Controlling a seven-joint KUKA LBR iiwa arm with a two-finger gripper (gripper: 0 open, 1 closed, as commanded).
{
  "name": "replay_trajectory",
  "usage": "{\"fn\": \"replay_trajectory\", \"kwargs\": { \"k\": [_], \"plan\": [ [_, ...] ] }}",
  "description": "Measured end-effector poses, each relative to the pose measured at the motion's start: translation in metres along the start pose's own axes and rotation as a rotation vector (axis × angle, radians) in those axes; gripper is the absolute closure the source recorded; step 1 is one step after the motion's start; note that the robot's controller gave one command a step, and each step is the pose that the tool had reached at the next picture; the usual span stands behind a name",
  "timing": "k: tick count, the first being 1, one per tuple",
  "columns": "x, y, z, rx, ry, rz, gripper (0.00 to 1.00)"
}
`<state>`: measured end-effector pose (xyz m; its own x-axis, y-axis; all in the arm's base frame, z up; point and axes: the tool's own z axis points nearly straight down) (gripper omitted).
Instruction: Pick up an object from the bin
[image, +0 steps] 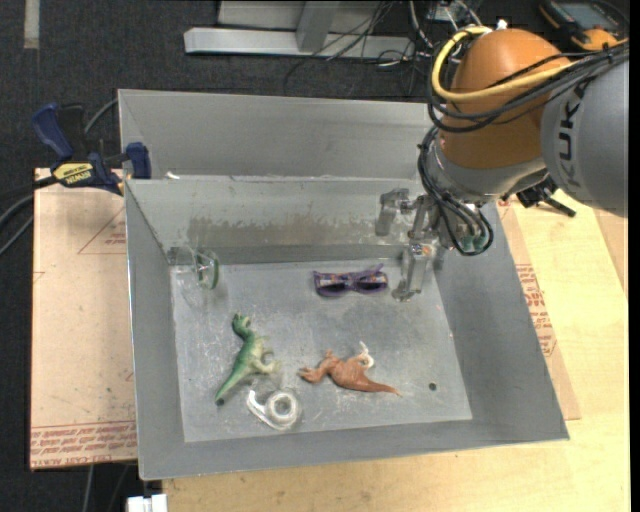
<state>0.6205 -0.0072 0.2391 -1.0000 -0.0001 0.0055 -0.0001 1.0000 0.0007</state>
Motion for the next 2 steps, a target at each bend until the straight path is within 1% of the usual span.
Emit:
{"fn": "replay_trajectory", "kwargs": {
  "k": [1, 2],
  "plan": [
    [-0.001, 0.000, -0.005, 0.000, -0.008, 0.000, 0.00],
    [-0.019, 0.008, 0.100, -0.001, -0.009, 0.003, 0.00]
  ]
}}
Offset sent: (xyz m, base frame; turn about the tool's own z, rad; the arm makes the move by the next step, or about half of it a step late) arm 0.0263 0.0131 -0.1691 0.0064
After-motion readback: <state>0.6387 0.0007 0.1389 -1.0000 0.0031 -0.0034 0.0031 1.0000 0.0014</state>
